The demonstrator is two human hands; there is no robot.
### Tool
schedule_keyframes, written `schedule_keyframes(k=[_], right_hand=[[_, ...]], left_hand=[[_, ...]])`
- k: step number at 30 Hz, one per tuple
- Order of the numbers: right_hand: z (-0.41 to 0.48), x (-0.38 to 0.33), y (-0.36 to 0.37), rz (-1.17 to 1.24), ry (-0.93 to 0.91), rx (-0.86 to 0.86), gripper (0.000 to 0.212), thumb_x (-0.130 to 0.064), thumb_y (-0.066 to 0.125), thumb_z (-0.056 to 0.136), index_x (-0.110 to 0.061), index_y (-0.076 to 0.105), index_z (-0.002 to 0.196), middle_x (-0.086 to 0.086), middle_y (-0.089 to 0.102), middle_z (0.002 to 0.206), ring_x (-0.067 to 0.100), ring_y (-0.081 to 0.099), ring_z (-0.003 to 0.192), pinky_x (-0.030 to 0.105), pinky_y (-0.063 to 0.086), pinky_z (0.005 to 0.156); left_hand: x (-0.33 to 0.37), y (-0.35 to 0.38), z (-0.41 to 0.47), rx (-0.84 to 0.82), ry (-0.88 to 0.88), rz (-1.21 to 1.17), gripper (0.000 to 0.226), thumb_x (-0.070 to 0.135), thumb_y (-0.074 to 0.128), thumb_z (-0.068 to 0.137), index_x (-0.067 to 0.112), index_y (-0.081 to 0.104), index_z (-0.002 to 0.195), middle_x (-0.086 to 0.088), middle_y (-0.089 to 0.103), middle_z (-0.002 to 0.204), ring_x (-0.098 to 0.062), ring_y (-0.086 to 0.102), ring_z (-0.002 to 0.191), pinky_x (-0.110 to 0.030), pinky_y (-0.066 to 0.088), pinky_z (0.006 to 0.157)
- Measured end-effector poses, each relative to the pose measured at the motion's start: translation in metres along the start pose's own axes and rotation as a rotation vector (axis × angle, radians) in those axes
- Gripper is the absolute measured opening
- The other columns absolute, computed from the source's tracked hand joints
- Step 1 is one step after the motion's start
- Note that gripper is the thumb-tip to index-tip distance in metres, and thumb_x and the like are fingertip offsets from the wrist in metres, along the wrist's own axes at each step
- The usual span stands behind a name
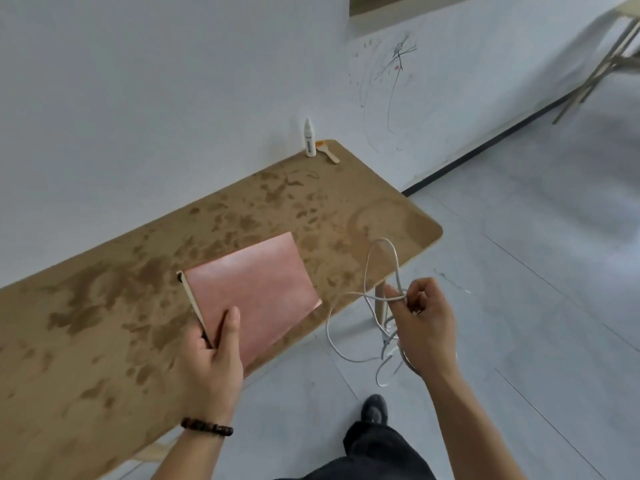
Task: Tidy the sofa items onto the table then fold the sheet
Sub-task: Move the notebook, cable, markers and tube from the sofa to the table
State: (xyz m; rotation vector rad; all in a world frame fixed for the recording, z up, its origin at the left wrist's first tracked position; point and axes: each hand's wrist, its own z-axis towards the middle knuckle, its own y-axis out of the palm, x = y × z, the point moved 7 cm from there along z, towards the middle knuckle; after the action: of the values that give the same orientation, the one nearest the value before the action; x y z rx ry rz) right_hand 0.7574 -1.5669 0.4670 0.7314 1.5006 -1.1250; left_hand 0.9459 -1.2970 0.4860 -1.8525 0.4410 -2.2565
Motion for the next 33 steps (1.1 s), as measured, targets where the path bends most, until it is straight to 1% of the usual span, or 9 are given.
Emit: schedule_keyframes(k=[5,10,17,21,23,26,29,31,33], right_hand=[[0.126,-0.030,0.037,-0.013,-0.012,-0.084,0.035,-0.032,0.073,0.086,-0.016,0.044,0.074,-0.014,0.047,0.053,0.002,0.043,0.045,0.009,0.035,0.045],[0.224,-0.037,0.083,-0.063,-0.012,-0.127,0.035,-0.036,0.074,0.084,-0.026,0.044,0.069,-0.015,0.051,0.054,0.004,0.046,0.047,0.012,0.038,0.047],[0.336,-0.037,0.136,-0.116,-0.015,-0.146,0.035,-0.031,0.074,0.087,-0.021,0.043,0.072,-0.012,0.045,0.052,0.017,0.045,0.046,0.013,0.033,0.044],[0.387,-0.031,0.159,-0.125,0.010,-0.199,0.037,-0.031,0.071,0.088,-0.024,0.040,0.070,-0.014,0.045,0.049,0.012,0.045,0.044,0.012,0.032,0.042],[0.410,-0.024,0.171,-0.133,0.035,-0.223,0.037,-0.033,0.071,0.088,-0.025,0.040,0.069,-0.014,0.047,0.048,0.010,0.046,0.043,0.012,0.032,0.042],[0.440,-0.007,0.193,-0.125,0.080,-0.281,0.039,-0.036,0.072,0.087,-0.026,0.040,0.068,-0.013,0.046,0.048,0.009,0.046,0.042,0.012,0.032,0.042],[0.467,0.011,0.218,-0.132,0.128,-0.407,0.040,-0.039,0.072,0.086,-0.027,0.039,0.067,-0.012,0.044,0.050,0.012,0.046,0.044,0.023,0.037,0.049],[0.483,0.018,0.231,-0.145,0.148,-0.492,0.039,-0.042,0.072,0.085,-0.028,0.039,0.067,-0.012,0.045,0.050,0.012,0.046,0.045,0.029,0.038,0.051],[0.498,0.023,0.239,-0.158,0.158,-0.559,0.039,-0.044,0.072,0.084,-0.030,0.040,0.066,-0.010,0.044,0.052,0.016,0.045,0.048,0.031,0.040,0.051]], left_hand=[[0.022,0.062,0.071,0.092,-0.043,0.001,0.038,0.056,0.058,0.084,0.019,0.061,0.088,0.007,0.067,0.083,-0.009,0.065,0.077,-0.032,0.049,0.063],[0.012,0.122,0.133,0.147,-0.116,0.066,0.022,0.059,0.053,0.090,0.037,0.053,0.087,0.023,0.061,0.079,0.014,0.059,0.074,-0.016,0.041,0.059],[-0.025,0.234,0.240,0.065,-0.287,0.105,0.040,0.045,0.050,0.094,0.011,0.041,0.078,-0.009,0.047,0.068,-0.030,0.049,0.060,-0.038,0.039,0.052],[-0.016,0.282,0.292,0.066,-0.245,0.158,0.035,0.039,0.047,0.098,0.012,0.039,0.078,-0.003,0.044,0.065,-0.007,0.044,0.051,-0.021,0.033,0.046],[-0.014,0.302,0.311,0.065,-0.221,0.162,0.032,0.035,0.045,0.100,0.014,0.037,0.077,-0.003,0.041,0.062,-0.006,0.042,0.048,-0.020,0.033,0.044],[-0.020,0.330,0.331,0.074,-0.195,0.205,0.030,0.032,0.043,0.101,0.008,0.042,0.084,-0.009,0.047,0.063,-0.025,0.047,0.052,-0.039,0.039,0.047],[-0.017,0.356,0.340,0.108,-0.086,0.380,0.024,0.022,0.045,0.102,0.009,0.044,0.082,0.008,0.035,0.054,-0.010,0.033,0.041,-0.021,0.023,0.040],[-0.020,0.377,0.343,0.084,-0.042,0.475,0.018,0.017,0.045,0.101,0.003,0.056,0.098,0.006,0.048,0.059,-0.004,0.038,0.043,-0.013,0.027,0.040],[-0.034,0.407,0.345,-0.010,-0.003,0.506,0.027,0.010,0.045,0.100,0.002,0.056,0.124,-0.014,0.068,0.100,-0.021,0.064,0.072,-0.019,0.051,0.062]])
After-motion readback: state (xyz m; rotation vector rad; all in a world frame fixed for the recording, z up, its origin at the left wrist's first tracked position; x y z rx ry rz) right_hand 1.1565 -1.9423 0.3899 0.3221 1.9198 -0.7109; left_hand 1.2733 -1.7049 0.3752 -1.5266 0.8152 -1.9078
